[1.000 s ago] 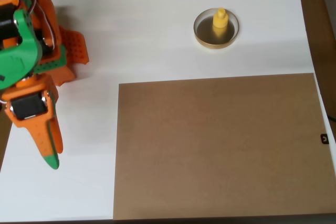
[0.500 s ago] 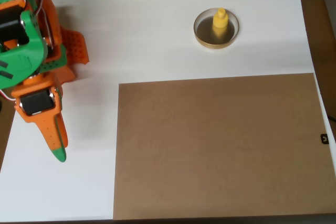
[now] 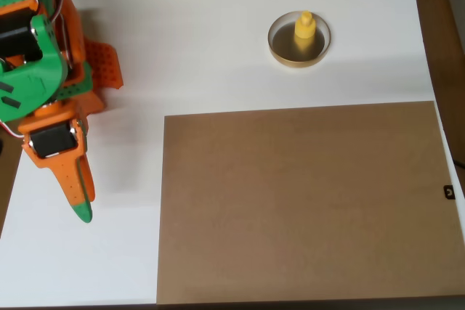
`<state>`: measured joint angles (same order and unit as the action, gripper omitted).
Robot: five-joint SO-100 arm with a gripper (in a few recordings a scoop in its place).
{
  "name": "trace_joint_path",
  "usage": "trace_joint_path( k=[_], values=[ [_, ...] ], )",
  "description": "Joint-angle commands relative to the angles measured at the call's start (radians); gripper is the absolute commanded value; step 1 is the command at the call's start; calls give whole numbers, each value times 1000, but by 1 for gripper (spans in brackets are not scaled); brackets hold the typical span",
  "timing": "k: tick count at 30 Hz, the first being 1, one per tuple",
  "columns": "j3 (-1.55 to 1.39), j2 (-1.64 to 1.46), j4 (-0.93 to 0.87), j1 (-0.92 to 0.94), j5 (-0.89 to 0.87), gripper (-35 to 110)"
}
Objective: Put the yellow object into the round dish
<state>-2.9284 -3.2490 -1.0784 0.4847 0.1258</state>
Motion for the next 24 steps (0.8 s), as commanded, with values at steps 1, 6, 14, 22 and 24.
trace_joint_path(
  k=[1,6,14,22,24],
  values=[
    [-2,-18,-3,20,0,18],
    [-9,-18,3,20,-2,18],
    [-18,-20,15,25,-9,17],
    [-29,-28,40,80,-32,13],
    [-29,-32,40,94,-41,12]
  ],
)
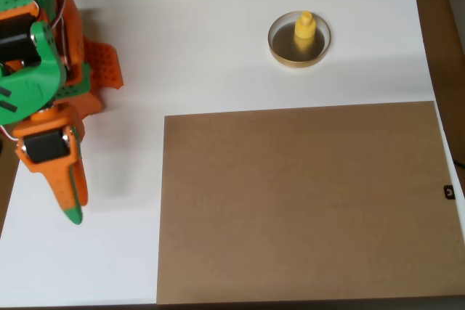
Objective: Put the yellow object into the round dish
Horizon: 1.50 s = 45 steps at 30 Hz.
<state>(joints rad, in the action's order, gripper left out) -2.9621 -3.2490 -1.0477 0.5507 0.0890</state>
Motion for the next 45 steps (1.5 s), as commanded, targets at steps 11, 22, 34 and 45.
trace_joint_path(
  k=[11,22,34,45],
  values=[
    [-2,-40,11,41,72,15],
    [8,-23,-8,-12,155,14],
    [3,-23,5,-12,169,13],
    [9,-25,-6,-3,80,11]
  ],
)
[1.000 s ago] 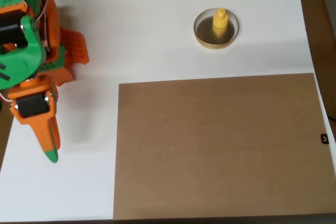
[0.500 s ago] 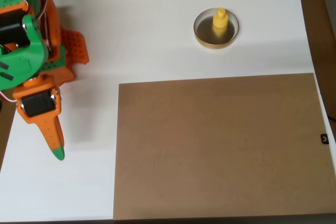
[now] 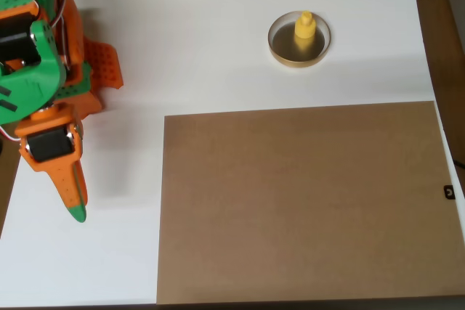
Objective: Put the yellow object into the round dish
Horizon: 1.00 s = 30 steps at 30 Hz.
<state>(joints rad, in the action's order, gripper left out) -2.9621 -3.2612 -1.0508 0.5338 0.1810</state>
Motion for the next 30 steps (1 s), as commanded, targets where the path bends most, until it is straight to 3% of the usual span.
trace_joint_path(
  k=[1,30],
  values=[
    [9,-12,-3,14,-12,11],
    [9,-12,-2,18,-11,5]
  ],
)
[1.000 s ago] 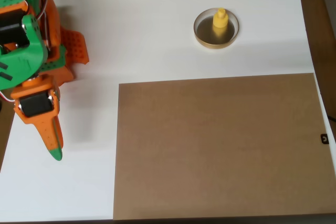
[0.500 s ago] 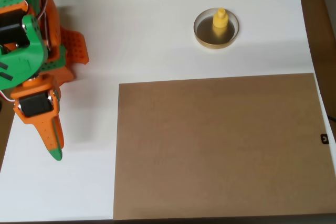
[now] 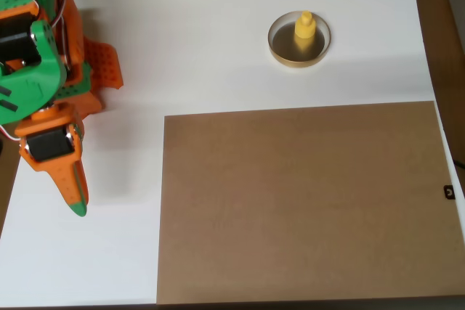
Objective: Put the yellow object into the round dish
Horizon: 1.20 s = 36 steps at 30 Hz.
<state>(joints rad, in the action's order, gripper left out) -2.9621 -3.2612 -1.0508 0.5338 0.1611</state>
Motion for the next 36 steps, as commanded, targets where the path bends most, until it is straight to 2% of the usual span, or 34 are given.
trace_joint_path(
  k=[1,36],
  values=[
    [9,-12,-2,18,9,5],
    [8,-12,0,18,9,3]
  ],
)
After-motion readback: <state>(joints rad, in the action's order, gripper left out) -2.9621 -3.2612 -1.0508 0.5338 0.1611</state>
